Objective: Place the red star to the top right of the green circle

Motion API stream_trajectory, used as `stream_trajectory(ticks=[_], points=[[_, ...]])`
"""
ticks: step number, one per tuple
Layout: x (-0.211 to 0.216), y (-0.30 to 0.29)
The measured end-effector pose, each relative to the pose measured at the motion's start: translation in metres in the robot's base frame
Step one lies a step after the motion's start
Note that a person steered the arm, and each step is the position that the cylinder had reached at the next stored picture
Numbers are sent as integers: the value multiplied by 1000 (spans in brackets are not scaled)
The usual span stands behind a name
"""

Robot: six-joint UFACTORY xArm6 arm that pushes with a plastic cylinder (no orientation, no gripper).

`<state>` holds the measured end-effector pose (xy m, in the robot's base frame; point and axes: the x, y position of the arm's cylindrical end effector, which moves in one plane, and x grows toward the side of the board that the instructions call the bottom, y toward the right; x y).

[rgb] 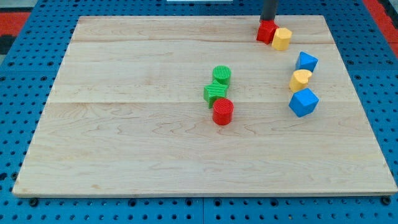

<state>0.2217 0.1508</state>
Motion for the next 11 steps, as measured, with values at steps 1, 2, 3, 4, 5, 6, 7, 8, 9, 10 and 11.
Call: stream_trajectory(ticks=[1, 2, 3, 4, 5, 6, 7, 8, 9, 10, 11], points=[[-10, 0], [-31, 10], [-19, 26], [0, 31], [2, 31], [12, 28], [16, 18], [10, -10], [10, -28], [24, -28], [43, -28]])
